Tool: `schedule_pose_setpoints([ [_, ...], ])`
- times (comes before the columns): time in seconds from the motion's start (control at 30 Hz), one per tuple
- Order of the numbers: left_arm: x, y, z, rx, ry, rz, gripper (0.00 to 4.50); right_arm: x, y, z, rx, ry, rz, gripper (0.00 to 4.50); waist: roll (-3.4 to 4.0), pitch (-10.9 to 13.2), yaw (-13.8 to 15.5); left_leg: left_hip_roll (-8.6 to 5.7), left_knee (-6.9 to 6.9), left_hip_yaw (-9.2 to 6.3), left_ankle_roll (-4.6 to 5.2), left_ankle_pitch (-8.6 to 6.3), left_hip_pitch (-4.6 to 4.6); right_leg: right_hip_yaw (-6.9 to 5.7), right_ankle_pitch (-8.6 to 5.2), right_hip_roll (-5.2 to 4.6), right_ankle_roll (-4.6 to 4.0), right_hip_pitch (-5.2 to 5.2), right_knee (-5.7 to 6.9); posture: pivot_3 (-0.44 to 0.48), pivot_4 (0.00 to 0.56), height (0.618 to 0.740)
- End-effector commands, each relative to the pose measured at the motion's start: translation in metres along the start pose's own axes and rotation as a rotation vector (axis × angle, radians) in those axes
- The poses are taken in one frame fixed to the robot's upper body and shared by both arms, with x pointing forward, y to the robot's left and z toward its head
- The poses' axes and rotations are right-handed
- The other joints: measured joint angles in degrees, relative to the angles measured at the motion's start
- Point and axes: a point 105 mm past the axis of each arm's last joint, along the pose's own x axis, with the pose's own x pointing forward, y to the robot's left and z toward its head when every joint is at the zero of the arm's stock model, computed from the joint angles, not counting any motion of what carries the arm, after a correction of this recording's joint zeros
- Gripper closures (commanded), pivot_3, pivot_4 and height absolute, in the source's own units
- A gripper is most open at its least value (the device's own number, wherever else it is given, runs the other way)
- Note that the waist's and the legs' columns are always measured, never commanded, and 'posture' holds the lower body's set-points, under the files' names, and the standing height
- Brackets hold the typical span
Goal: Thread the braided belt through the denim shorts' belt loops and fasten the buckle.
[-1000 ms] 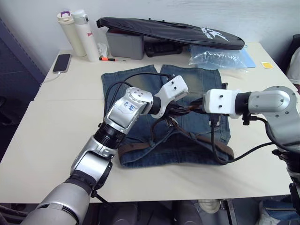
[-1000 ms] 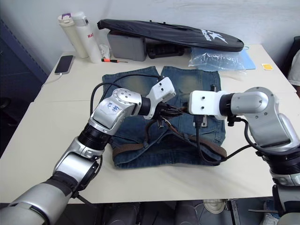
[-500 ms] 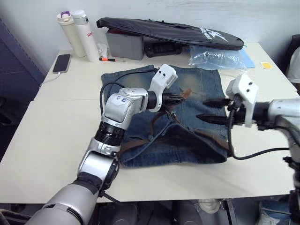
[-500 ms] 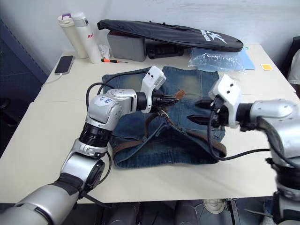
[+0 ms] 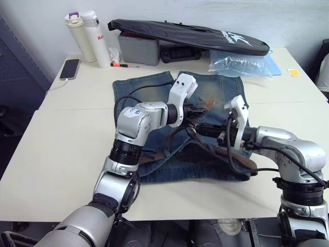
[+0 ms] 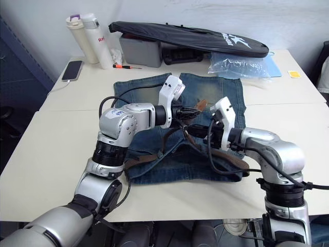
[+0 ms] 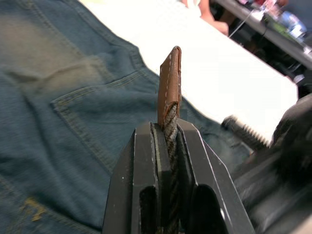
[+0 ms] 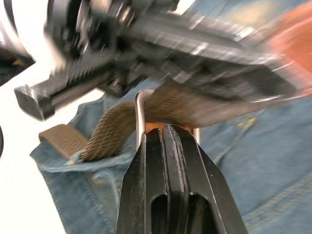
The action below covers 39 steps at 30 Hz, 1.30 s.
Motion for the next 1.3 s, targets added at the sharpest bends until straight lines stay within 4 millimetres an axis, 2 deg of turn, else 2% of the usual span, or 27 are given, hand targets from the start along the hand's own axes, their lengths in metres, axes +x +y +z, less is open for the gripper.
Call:
schedule_pose_setpoints([
  [0.03, -0.006, -0.008, 0.025, -0.039, -0.103, -0.037, 4.5, 0.01, 0.02, -0.012, -0.033, 0.037, 0.082, 4.42, 0.0, 0.0, -0.05, 0.0, -0.01, 0.0, 0.0, 0.0, 0.0, 0.0, 0.0, 0.0, 0.0, 0.0, 0.0, 0.0, 0.15, 0.74],
  [0.07, -0.006, -0.008, 0.026, -0.053, -0.111, -0.041, 4.5, 0.011, 0.021, -0.014, -0.031, 0.04, 0.086, 4.42, 0.0, 0.0, -0.06, 0.0, -0.01, 0.0, 0.0, 0.0, 0.01, 0.0, 0.0, 0.0, 0.0, 0.0, 0.01, 0.0, 0.15, 0.74],
  [0.2, -0.009, -0.011, 0.034, -0.153, -0.161, -0.075, 4.5, 0.019, 0.027, -0.043, -0.061, 0.15, 0.107, 4.42, -0.01, 0.0, -0.09, 0.0, -0.02, 0.0, 0.0, 0.0, 0.02, 0.0, 0.0, 0.0, 0.0, -0.01, 0.01, 0.0, 0.15, 0.74],
  [0.37, -0.017, -0.012, 0.043, -0.235, -0.194, -0.096, 4.5, 0.019, 0.024, -0.076, -0.119, 0.284, 0.096, 4.42, -0.03, 0.02, -0.09, -0.01, 0.02, 0.01, 0.01, -0.01, 0.01, 0.03, 0.0, 0.0, 0.01, 0.0, 0.0, 0.0, 0.15, 0.74],
  [0.43, -0.023, -0.014, 0.039, -0.251, -0.176, -0.117, 4.5, 0.018, 0.024, -0.085, -0.127, 0.313, 0.101, 4.42, -0.04, 0.02, -0.1, -0.01, 0.01, 0.01, 0.01, -0.01, 0.03, 0.03, -0.01, 0.0, 0.01, 0.0, 0.0, 0.0, 0.15, 0.74],
  [0.53, -0.032, -0.015, 0.021, -0.284, -0.115, -0.147, 4.5, 0.019, 0.023, -0.095, -0.139, 0.345, 0.104, 4.42, -0.02, 0.01, -0.18, 0.0, -0.02, 0.01, 0.0, -0.01, 0.05, 0.04, -0.01, 0.01, 0.02, 0.0, 0.0, 0.0, 0.15, 0.74],
  [0.7, -0.052, 0.0, 0.004, -0.336, -0.099, -0.078, 4.5, 0.018, 0.019, -0.097, -0.131, 0.342, 0.099, 4.42, -0.03, -0.01, -0.12, 0.0, -0.02, 0.02, -0.03, -0.03, 0.16, 0.08, -0.01, 0.01, 0.02, 0.09, 0.0, 0.0, 0.15, 0.74],
  [0.8, -0.069, 0.013, 0.005, -0.391, -0.145, -0.034, 4.5, 0.017, 0.017, -0.097, -0.133, 0.348, 0.096, 4.42, -0.09, -0.01, -0.11, 0.0, 0.0, 0.02, -0.03, -0.03, 0.2, 0.08, -0.01, 0.01, 0.01, 0.13, 0.0, 0.0, 0.15, 0.74],
  [0.97, -0.085, 0.026, 0.006, -0.412, -0.184, 0.013, 4.5, 0.015, 0.01, -0.095, -0.146, 0.357, 0.075, 4.42, -0.13, 0.0, -0.09, 0.0, -0.01, 0.02, -0.05, -0.04, 0.24, 0.09, -0.01, 0.02, 0.01, 0.15, -0.01, 0.0, 0.15, 0.74],
  [1.1, -0.1, 0.037, 0.002, -0.466, -0.235, 0.04, 4.5, 0.013, 0.012, -0.08, -0.155, 0.314, 0.09, 4.42, -0.15, 0.0, -0.11, 0.01, -0.01, 0.03, -0.06, -0.05, 0.25, 0.11, -0.01, 0.02, 0.01, 0.15, 0.0, 0.0, 0.15, 0.74],
  [1.2, -0.104, 0.047, -0.009, -0.524, -0.267, 0.081, 4.5, 0.008, 0.01, -0.068, -0.163, 0.287, 0.099, 4.42, -0.14, 0.0, -0.11, 0.02, -0.03, 0.04, -0.06, -0.05, 0.26, 0.11, -0.01, 0.03, 0.01, 0.14, -0.01, 0.0, 0.15, 0.74],
  [1.3, -0.1, 0.051, -0.025, -0.583, -0.285, 0.124, 4.5, 0.004, 0.003, -0.065, -0.169, 0.292, 0.086, 4.42, -0.16, 0.0, -0.1, 0.03, -0.05, 0.05, -0.07, -0.05, 0.27, 0.13, -0.01, 0.04, 0.01, 0.14, -0.01, 0.0, 0.15, 0.74],
])
